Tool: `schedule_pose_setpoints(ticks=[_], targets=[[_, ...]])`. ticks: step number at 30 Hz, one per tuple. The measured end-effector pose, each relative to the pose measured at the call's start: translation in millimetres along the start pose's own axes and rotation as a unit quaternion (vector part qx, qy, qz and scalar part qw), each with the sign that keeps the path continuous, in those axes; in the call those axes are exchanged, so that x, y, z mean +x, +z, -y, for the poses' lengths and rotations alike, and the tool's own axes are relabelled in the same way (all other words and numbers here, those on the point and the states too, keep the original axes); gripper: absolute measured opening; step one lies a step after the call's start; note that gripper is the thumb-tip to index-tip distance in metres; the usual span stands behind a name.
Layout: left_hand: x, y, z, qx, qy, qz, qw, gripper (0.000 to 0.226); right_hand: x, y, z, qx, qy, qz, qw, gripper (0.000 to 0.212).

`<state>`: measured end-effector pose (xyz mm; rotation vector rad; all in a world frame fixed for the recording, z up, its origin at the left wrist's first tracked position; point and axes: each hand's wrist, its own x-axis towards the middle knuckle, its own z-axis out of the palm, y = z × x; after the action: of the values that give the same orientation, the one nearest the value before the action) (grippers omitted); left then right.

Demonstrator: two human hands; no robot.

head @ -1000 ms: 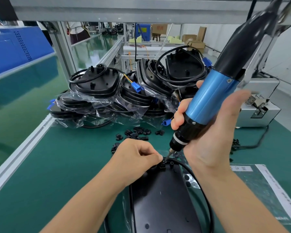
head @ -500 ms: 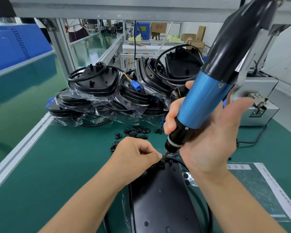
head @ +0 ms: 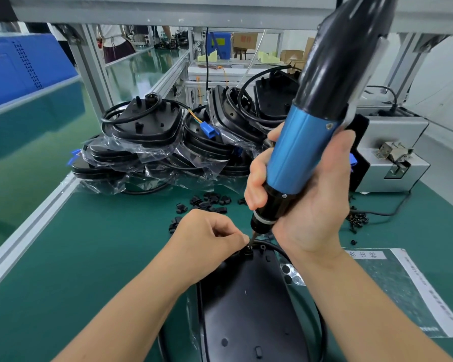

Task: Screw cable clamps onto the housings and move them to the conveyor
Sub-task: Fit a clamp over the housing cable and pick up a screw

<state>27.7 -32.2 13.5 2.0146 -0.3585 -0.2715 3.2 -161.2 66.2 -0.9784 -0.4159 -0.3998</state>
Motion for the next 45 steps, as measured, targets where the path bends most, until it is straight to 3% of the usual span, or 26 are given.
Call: schedule_pose_setpoints(ticks=[5,8,11,17,23,27,31,37,45], targets=[[-2,0,0,-0.001,0.004,-0.007,1.000,0.012,1,-3,2,-0.011,-0.003,0.048,0.999,0.078],[-2,-1,-3,0.006,-0.002,0.003,1.000,0.013,2,-3,4,-0.005,0.005,0.068,0.998,0.073],[4,-7,-10,0.028,-0.023,0.061,0.997,0.017,3,-3,4,-0.022,0.004,0.037,0.999,0.069],[15,-11,-23,0.043,-0.071,0.141,0.987,0.041,3,2,5,-0.039,0.019,0.068,0.997,0.063],[11,-11,-18,0.017,-0.046,0.127,0.991,0.028,7,-7,10,-0.033,0.043,0.065,0.996,0.062],[13,-10,-17,0.006,-0.044,0.128,0.991,0.017,11,-15,19,-0.046,0.016,0.045,0.998,0.035],[14,-11,-15,0.002,-0.042,0.134,0.990,0.013,12,-16,19,-0.013,0.021,0.049,0.998,0.052],[14,-12,-14,0.003,-0.033,0.134,0.990,0.017,19,-17,22,-0.029,0.045,0.095,0.994,0.048],[13,-13,-11,0.003,-0.030,0.135,0.990,0.021,20,-14,25,-0.015,0.064,0.076,0.995,0.034]])
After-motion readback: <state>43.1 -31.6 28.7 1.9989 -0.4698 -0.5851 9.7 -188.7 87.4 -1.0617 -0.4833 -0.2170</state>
